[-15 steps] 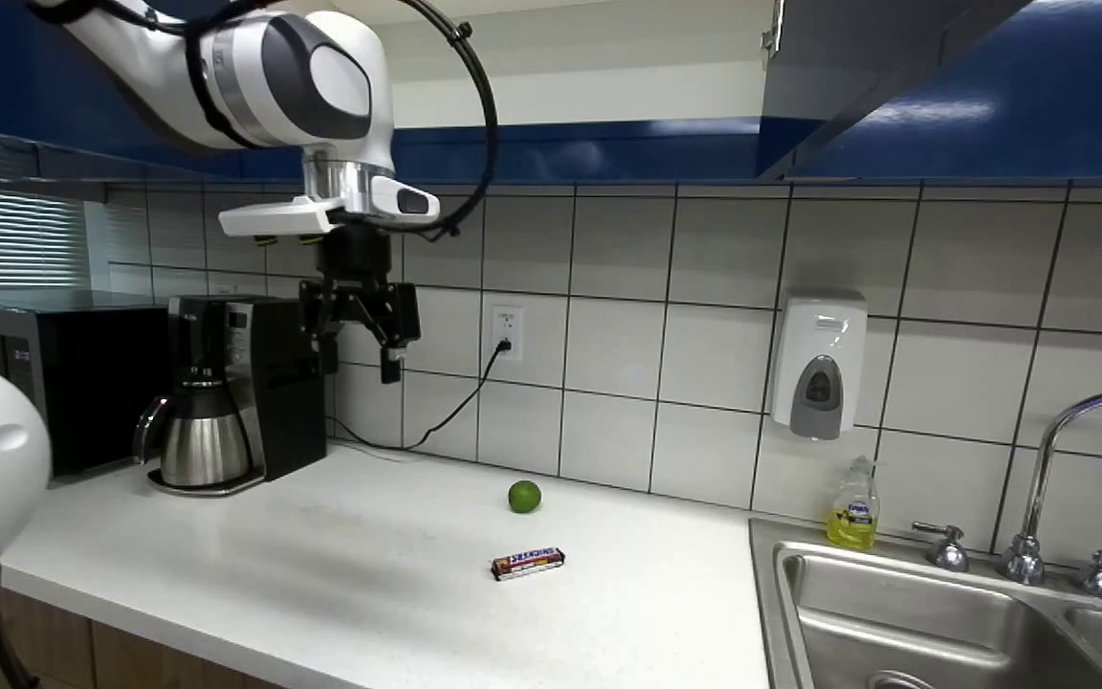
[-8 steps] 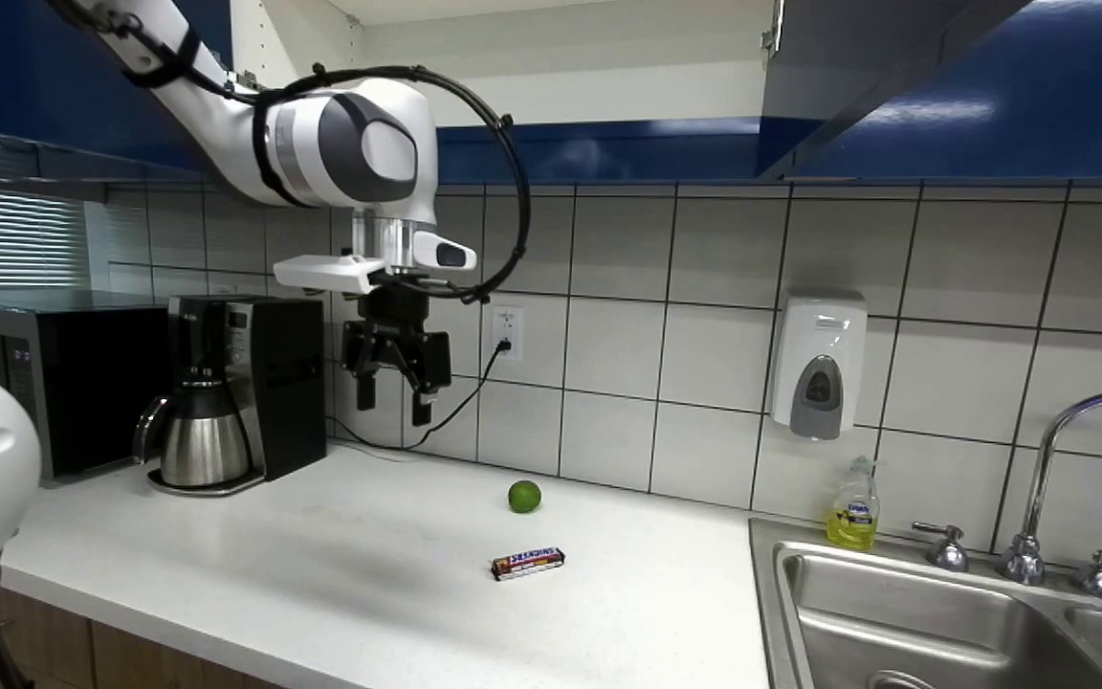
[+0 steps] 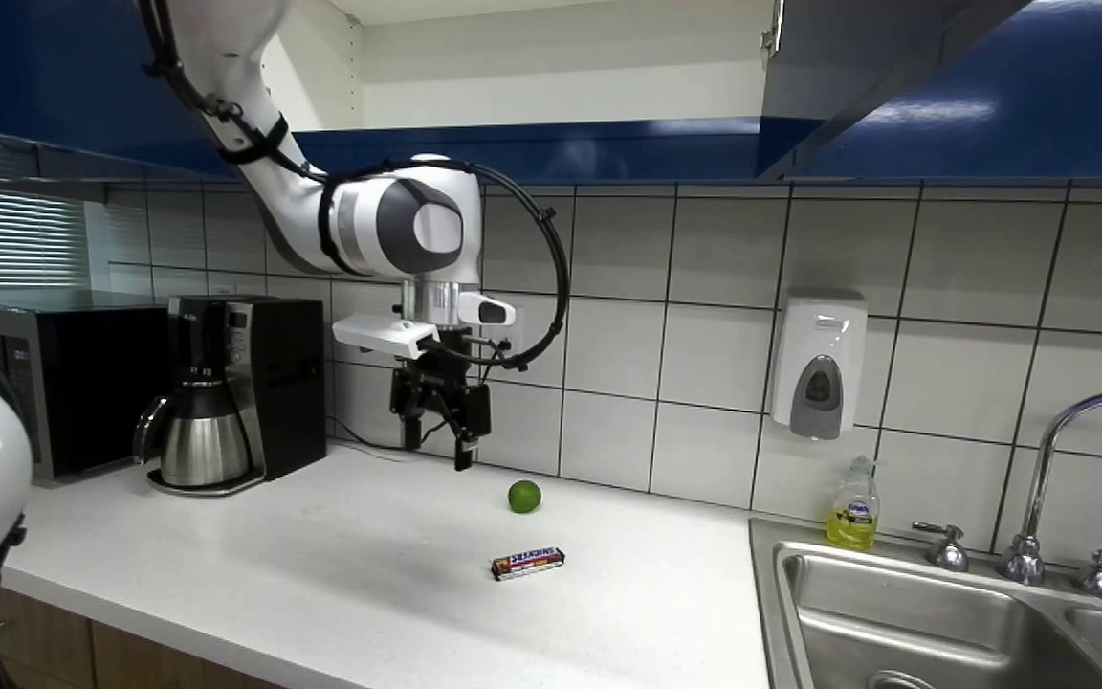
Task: Put the brown packet in the open upper cabinet.
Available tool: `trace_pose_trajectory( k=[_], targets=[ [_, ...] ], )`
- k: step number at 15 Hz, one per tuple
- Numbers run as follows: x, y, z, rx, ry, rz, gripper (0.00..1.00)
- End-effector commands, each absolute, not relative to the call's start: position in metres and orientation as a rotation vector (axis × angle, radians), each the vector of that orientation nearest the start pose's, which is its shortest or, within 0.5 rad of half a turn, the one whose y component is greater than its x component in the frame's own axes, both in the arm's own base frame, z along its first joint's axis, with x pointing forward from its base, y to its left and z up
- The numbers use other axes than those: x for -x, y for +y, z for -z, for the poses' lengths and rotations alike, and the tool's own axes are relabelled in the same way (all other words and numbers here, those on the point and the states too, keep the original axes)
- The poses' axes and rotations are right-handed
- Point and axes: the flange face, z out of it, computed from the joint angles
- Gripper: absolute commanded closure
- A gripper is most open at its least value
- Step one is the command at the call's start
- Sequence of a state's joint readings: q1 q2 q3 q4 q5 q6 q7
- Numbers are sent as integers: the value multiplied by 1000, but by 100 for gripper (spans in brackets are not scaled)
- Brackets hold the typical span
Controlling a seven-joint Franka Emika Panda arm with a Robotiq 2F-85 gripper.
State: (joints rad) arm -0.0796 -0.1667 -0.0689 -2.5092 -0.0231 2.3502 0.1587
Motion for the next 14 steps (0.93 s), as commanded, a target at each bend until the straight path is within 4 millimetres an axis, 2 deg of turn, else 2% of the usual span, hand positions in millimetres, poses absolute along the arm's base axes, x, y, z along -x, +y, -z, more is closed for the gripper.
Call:
trace_pose_trajectory(
  k=[1, 6, 14],
  targets=[
    [-475, -82, -320, 3102, 525, 8, 0],
    [-506, -91, -287, 3110, 542, -12, 0],
    [-554, -114, -248, 3117, 590, -63, 0]
  ],
)
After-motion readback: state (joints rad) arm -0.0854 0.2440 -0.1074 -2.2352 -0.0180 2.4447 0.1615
